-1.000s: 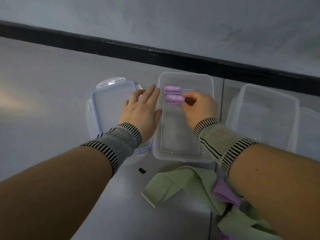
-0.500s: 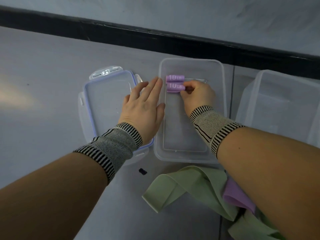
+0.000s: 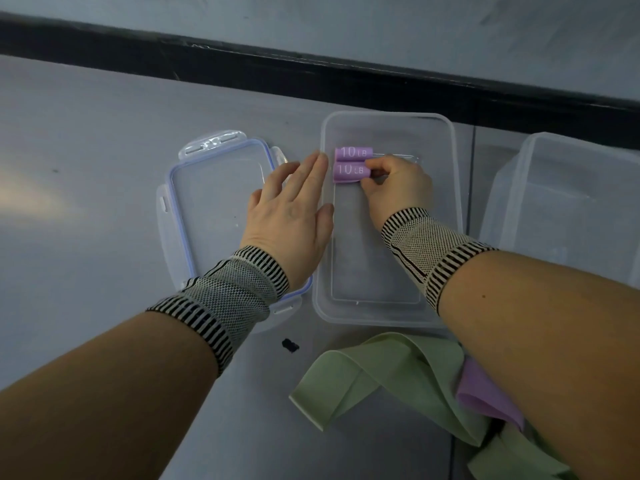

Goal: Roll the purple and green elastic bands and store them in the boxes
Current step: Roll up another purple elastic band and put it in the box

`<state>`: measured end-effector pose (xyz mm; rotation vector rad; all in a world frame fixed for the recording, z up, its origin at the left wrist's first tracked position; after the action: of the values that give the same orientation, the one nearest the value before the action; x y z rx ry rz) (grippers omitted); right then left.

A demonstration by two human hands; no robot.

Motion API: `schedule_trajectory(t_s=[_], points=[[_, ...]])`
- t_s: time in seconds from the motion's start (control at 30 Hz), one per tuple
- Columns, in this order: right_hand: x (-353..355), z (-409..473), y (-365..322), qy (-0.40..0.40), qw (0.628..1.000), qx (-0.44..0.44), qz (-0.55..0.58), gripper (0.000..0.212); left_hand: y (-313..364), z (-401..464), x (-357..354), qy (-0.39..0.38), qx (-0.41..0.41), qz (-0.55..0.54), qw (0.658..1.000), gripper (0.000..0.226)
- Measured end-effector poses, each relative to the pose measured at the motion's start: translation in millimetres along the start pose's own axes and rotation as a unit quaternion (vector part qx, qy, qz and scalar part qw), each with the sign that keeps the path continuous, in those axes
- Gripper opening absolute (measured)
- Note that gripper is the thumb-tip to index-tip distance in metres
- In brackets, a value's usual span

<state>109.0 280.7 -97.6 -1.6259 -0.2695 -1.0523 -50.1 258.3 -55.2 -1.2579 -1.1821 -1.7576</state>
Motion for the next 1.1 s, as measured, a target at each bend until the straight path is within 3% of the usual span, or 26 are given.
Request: schedule_trajectory(t_s=[0.77,1.1], points=[[-4.3,-3.4,-6.9,0.006,1.0,-0.011,0.005,0.016,-0.2,-0.5,-1.6,0.006,0.0,-0.006,1.0,0.068],[2.7,-6.2,-8.0,0.002,0.999,-0.047,0.011,0.043,-0.9,0.1,-1.1,0.003,0.001,-0.007,1.0,0.068]])
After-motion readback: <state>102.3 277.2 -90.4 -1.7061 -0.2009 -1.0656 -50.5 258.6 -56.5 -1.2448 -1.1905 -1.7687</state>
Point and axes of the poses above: each hand's wrist, its own z-axis towards the middle knuckle, its own x-axis out of the back of the hand, y = z × x, the point moved 1 cm from there along z, towards the middle knuckle, and after that the axes turned 10 degrees about y, right-handed, at the moved point
